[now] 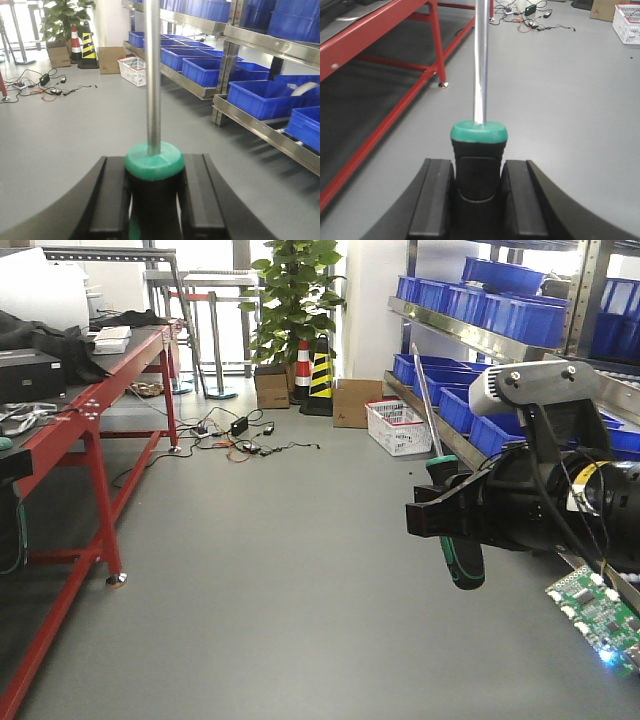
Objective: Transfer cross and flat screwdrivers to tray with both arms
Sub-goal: 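Hold both screwdrivers upright while the base drives to the tray station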
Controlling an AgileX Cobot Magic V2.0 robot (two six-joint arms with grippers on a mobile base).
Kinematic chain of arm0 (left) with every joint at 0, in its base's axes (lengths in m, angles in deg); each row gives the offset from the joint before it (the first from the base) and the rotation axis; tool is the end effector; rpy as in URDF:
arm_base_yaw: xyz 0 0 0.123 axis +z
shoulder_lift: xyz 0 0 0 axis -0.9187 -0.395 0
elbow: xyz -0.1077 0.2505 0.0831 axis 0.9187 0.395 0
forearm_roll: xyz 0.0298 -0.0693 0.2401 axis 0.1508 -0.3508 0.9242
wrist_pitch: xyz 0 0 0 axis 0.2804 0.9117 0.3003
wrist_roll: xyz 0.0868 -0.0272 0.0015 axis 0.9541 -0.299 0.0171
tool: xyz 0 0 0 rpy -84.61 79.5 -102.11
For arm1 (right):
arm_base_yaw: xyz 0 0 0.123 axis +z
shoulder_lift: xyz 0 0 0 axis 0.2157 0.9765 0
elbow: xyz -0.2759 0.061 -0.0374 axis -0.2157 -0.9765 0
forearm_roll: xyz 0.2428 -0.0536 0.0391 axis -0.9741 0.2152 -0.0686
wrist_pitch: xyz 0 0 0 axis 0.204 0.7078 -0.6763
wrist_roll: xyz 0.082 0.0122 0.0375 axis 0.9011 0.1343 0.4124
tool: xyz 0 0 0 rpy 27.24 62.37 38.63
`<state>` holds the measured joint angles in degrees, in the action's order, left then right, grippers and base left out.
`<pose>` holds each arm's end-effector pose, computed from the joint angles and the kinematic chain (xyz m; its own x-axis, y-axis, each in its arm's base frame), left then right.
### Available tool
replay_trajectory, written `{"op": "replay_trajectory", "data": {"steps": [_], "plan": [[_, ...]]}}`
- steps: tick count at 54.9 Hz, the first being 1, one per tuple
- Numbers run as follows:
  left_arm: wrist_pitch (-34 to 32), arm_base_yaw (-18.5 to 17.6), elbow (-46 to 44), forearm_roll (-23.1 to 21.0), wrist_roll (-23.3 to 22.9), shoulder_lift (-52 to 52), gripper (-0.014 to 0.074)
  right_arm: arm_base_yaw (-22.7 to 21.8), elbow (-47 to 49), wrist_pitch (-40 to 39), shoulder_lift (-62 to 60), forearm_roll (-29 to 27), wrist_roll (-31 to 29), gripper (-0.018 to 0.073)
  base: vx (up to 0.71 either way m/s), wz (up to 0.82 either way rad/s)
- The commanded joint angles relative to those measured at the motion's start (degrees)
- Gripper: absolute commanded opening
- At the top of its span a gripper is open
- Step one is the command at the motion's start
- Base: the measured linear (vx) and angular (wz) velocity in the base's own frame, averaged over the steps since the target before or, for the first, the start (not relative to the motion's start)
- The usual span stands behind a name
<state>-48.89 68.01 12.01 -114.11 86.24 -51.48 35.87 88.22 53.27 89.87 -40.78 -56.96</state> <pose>0.2275 -0.0300 0.4152 -0.1584 -0.0262 -0.9870 0.3562 0.9308 -0.0819 0.2719 0.1165 0.4029 -0.3658 -0.1067 -0.9246 -0.3686 0.9288 0.0386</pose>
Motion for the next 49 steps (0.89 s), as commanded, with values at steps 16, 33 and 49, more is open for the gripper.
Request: {"op": "replay_trajectory", "data": {"steps": [16, 33, 49], "plan": [[-2.0, -0.2, -1.5, -2.5, -0.1, 0.7, 0.0000, -0.1, 2.0, -5.4, -1.8, 0.4, -0.1, -0.0008, 0.61, -0.13], [-2.2, -0.2, -1.5, -2.5, -0.1, 0.7, 0.0000, -0.1, 2.0, -5.5, -1.8, 0.4, -0.1, -0.0008, 0.57, -0.44], [-2.2, -0.2, -1.5, -2.5, -0.1, 0.7, 0.0000, -0.1, 2.0, -5.5, -1.8, 0.4, -0.1, -0.0008, 0.52, -0.63]]}}
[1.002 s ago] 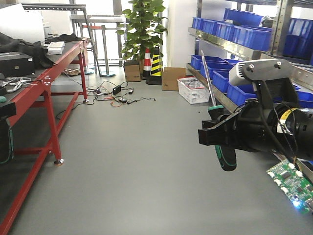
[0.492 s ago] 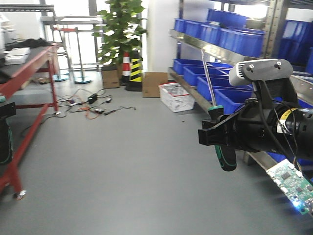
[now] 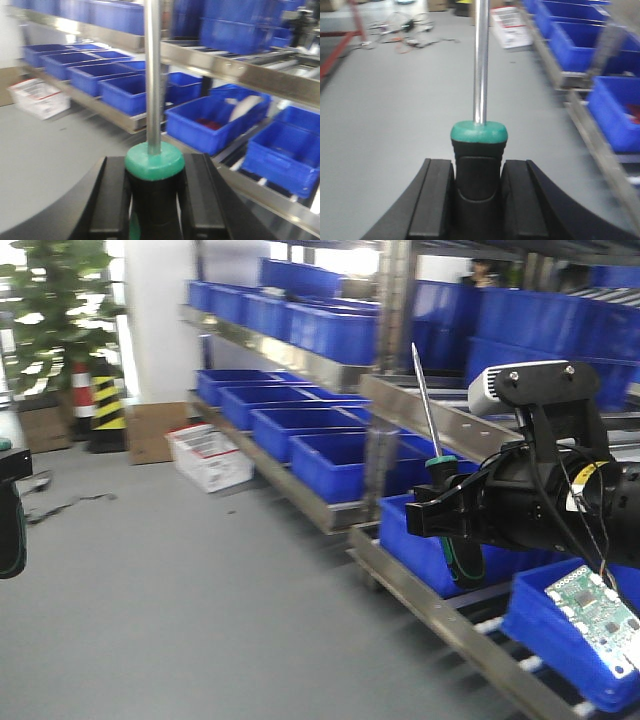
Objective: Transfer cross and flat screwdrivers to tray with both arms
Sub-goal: 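Hold both screwdrivers upright while the base drives to the tray station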
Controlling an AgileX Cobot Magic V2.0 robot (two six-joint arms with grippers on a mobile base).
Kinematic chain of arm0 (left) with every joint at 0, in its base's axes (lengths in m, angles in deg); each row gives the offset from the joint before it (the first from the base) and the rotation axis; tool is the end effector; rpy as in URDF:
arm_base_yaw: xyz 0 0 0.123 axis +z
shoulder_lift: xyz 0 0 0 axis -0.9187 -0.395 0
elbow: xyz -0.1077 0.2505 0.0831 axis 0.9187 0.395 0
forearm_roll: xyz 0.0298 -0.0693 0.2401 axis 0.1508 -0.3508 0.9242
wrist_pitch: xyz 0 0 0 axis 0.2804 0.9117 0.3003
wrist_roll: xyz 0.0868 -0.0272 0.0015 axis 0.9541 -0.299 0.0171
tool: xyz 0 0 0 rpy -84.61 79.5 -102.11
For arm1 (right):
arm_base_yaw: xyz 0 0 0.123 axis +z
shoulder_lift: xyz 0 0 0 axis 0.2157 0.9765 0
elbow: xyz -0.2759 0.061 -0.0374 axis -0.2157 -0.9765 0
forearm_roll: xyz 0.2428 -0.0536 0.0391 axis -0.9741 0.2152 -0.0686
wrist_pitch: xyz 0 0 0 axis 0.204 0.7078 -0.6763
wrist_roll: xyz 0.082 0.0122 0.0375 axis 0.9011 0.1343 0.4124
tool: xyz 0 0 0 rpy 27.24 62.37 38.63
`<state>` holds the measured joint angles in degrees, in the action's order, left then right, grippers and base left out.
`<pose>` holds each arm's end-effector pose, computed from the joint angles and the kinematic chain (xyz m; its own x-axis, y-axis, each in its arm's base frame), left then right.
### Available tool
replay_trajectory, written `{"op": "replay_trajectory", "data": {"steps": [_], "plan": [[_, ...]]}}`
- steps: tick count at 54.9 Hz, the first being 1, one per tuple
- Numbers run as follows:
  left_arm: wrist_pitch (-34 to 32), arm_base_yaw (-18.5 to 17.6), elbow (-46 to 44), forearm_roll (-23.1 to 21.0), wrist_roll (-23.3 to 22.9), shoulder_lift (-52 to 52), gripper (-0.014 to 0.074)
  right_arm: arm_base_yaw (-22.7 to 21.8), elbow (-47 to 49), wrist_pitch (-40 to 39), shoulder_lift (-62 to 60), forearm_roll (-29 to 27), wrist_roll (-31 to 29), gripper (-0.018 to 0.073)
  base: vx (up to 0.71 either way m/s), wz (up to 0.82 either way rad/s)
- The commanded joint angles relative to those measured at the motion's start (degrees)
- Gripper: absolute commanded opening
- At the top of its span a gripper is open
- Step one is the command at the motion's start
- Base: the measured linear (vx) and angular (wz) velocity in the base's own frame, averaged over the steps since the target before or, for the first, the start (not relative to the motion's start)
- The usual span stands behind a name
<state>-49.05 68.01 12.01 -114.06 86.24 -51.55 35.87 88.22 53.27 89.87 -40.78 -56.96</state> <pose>0.2279 -0.0298 0.4150 -0.1583 -0.0259 -0.9871 0.3538 0.9318 -0.0812 0.2719 0.1165 0.4029 -0.3658 -0.1067 -0.9246 -0.3686 0.9288 0.0386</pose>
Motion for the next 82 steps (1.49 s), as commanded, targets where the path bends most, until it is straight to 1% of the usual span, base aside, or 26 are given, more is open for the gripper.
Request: {"op": "replay_trajectory", "data": {"steps": [1, 46, 82], "plan": [[-2.0, -0.2, -1.5, -2.6, -0.1, 0.8, 0.0000, -0.1, 2.0, -5.5, -1.8, 0.4, -0.1, -0.0008, 0.50, -0.69], [-2.2, -0.2, -1.5, -2.6, -0.1, 0.8, 0.0000, -0.1, 2.0, -5.5, -1.8, 0.4, -0.1, -0.0008, 0.43, -0.77], [-2.2, -0.2, -1.5, -2.6, -0.1, 0.8, 0.0000, -0.1, 2.0, -5.5, -1.8, 0.4, -0.1, -0.0008, 0.27, -0.49]]}}
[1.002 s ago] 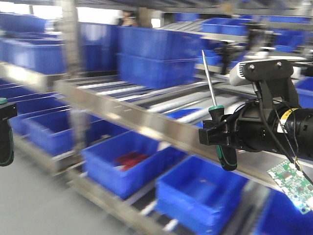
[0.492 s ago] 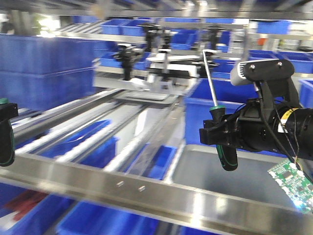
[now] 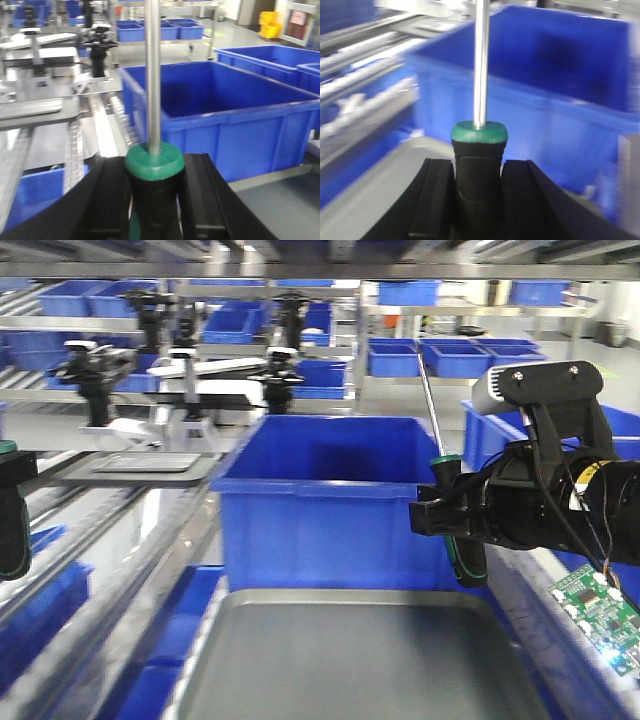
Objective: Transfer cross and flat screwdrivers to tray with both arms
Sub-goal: 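Hold both screwdrivers upright while the base drives to the tray station, then lower both grippers with screwdrivers down onto the grey tray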
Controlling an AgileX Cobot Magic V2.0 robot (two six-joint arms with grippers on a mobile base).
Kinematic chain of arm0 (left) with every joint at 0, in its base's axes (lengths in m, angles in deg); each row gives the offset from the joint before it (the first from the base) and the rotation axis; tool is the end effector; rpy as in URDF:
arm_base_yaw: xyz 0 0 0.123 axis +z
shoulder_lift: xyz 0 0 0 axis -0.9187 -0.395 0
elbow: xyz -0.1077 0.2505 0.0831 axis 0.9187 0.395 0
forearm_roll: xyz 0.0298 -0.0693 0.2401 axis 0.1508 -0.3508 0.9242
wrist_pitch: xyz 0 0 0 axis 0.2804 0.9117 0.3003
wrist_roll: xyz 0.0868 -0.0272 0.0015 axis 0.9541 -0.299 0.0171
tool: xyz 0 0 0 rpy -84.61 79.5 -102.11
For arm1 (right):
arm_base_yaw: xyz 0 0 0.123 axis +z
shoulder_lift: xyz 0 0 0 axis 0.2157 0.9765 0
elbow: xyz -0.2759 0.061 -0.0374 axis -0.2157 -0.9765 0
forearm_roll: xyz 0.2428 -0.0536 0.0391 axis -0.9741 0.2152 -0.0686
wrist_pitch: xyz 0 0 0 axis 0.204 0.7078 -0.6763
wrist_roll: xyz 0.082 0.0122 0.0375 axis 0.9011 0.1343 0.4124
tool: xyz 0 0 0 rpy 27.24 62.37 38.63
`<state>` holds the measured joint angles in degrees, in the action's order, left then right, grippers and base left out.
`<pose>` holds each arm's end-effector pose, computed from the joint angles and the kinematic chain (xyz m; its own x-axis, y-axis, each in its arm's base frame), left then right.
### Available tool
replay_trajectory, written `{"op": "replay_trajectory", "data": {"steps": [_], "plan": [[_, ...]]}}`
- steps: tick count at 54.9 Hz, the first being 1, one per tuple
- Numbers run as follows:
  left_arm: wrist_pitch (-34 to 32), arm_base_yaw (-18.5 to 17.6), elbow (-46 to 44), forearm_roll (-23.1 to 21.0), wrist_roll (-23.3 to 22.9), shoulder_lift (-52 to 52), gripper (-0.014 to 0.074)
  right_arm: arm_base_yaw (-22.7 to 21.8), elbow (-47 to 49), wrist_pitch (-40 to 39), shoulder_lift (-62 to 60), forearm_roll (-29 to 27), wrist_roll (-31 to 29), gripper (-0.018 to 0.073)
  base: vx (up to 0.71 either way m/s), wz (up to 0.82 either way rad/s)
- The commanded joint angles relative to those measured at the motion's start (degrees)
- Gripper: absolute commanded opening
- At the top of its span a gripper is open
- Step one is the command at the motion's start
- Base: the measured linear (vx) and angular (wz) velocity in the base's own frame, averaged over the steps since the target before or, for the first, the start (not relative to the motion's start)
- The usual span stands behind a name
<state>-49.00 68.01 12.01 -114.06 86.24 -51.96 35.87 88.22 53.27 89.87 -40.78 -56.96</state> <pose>0.2300 -0.0298 0.4133 -0.1658 -0.0259 -0.9858 0.3539 0.9315 -0.0840 0.2719 0.1165 0.4029 -0.3658 -0.1067 -0.9246 -0.3686 0.9288 0.0386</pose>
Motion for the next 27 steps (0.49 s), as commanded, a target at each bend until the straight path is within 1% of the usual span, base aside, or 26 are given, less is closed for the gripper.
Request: {"op": "replay_trajectory", "data": {"steps": [1, 12, 27], "plan": [[-2.3, -0.2, -1.5, -2.6, -0.1, 1.2, 0.0000, -0.1, 2.0, -5.5, -1.8, 0.4, -0.1, -0.0008, 0.17, -0.36], [-2.2, -0.2, -1.5, -2.6, -0.1, 0.9, 0.0000, -0.1, 2.0, -5.5, -1.8, 0.4, -0.1, -0.0008, 0.12, -0.25], [-2.2, -0.2, -1.5, -2.6, -0.1, 0.4, 0.0000, -0.1, 2.0, -5.5, -1.8, 0.4, -0.1, -0.0008, 0.02, -0.05]]}}
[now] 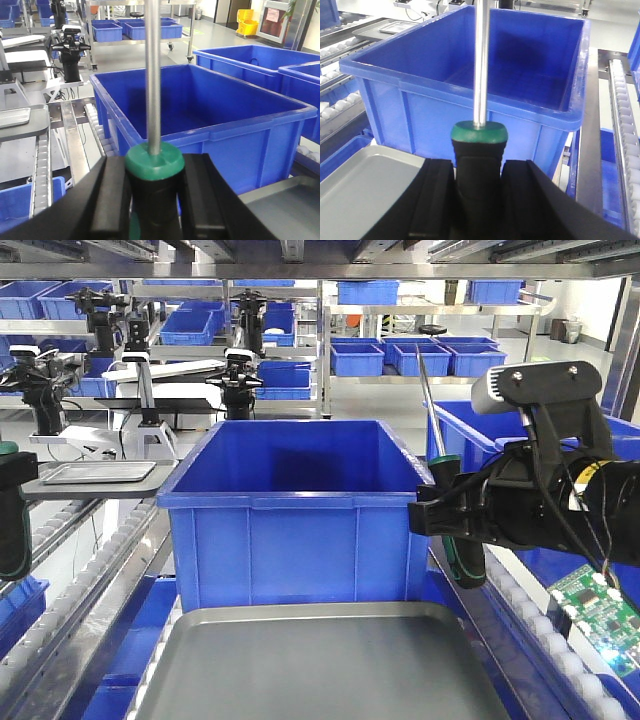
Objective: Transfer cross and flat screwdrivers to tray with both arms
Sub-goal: 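Lower both grippers with screwdrivers down onto the grey tray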
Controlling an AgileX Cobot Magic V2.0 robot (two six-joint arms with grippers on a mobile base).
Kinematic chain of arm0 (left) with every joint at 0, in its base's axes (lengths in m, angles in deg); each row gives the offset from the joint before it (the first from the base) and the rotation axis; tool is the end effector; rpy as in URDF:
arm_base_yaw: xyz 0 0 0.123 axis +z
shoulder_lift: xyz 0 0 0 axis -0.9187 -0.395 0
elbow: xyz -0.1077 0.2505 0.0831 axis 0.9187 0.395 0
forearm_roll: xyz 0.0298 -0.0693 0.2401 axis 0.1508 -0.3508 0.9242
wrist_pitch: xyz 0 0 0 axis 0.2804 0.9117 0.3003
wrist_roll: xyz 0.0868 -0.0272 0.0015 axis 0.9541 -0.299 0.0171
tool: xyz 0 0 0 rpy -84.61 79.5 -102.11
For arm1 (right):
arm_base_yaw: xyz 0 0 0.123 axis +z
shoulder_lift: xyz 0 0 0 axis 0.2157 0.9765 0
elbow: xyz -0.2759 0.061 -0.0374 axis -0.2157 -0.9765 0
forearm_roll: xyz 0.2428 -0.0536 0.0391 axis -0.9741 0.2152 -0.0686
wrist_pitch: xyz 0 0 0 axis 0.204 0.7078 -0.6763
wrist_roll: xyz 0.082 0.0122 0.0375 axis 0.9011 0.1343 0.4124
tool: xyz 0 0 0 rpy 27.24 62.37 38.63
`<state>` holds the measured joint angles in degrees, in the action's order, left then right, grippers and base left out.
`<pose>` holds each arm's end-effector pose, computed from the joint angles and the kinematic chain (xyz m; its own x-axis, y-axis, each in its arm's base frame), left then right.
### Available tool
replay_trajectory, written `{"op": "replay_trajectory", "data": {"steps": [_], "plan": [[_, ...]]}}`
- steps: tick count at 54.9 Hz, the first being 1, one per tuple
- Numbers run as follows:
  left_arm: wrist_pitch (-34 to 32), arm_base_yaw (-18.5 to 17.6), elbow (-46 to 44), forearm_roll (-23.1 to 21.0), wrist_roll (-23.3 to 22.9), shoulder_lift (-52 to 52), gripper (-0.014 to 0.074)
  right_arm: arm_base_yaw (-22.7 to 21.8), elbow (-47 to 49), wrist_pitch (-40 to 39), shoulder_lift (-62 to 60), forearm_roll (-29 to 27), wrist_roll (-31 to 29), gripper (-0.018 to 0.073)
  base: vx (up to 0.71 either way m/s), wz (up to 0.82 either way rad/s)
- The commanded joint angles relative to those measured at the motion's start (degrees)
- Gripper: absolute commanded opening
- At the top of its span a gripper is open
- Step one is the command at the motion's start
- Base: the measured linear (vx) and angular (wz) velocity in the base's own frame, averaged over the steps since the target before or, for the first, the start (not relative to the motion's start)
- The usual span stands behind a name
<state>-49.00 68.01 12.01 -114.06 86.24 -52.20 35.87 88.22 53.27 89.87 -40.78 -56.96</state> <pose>0.2312 -0.0298 0.4124 -0.1699 -0.0260 -0.9851 0.3536 0.9315 -0.0855 0.2719 0.1165 0.4029 -0.3658 -0.1067 -0.9246 -0.3686 0.9288 0.0386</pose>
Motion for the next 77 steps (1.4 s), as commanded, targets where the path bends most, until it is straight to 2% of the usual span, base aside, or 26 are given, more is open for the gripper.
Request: {"op": "replay_trajectory", "data": {"steps": [1, 35, 40, 43, 46, 51, 58, 62, 70, 77], "plan": [[-2.2, -0.2, -1.5, -2.6, -0.1, 0.7, 0.0000, -0.1, 2.0, -5.5, -1.8, 0.4, -0.1, -0.0008, 0.00, 0.00], [-1.9, -0.2, -1.5, -3.3, -0.1, 0.5, 0.0000, -0.1, 2.0, -5.8, -1.8, -0.1, -0.1, -0.0008, 0.00, 0.00], [2.6, -0.2, -1.5, -4.3, -0.1, -0.7, 0.0000, -0.1, 2.0, -3.9, -1.8, -1.9, -0.1, -0.0008, 0.00, 0.00], [7.4, -0.4, -1.5, -4.5, -0.2, -2.4, 0.0000, -0.1, 2.0, -1.9, -1.5, -3.3, -0.1, -0.0008, 0.00, 0.00], [11.3, -1.9, -1.5, -5.3, -0.9, -4.3, 0.0000, -0.1, 2.0, 1.1, -0.7, -4.9, -0.1, -0.0008, 0.00, 0.00], [13.9, -5.8, -1.5, -6.7, -2.4, -8.4, 0.0000, -0.1, 2.0, 6.7, 1.7, -6.6, -0.1, -0.0008, 0.00, 0.00], [13.9, -11.3, -1.5, -7.4, -2.6, -14.6, 0.0000, -0.1, 2.0, 9.7, 6.0, -10.0, -0.2, -0.0008, 0.00, 0.00], [12.7, -13.9, -1.5, -9.4, -2.6, -18.6, 0.0002, -0.1, 2.0, 10.5, 8.2, -11.8, -0.6, -0.0008, 0.00, 0.00], [9.9, -15.4, -1.5, -14.1, -2.6, -24.4, 0.0022, -0.1, 2.0, 12.5, 12.5, -13.4, -0.6, -0.0003, 0.00, 0.00], [9.8, -15.5, -1.5, -16.7, -2.6, -28.0, 0.0101, -0.1, 2.0, 12.3, 14.9, -13.3, -0.5, 0.0011, 0.00, 0.00]]}}
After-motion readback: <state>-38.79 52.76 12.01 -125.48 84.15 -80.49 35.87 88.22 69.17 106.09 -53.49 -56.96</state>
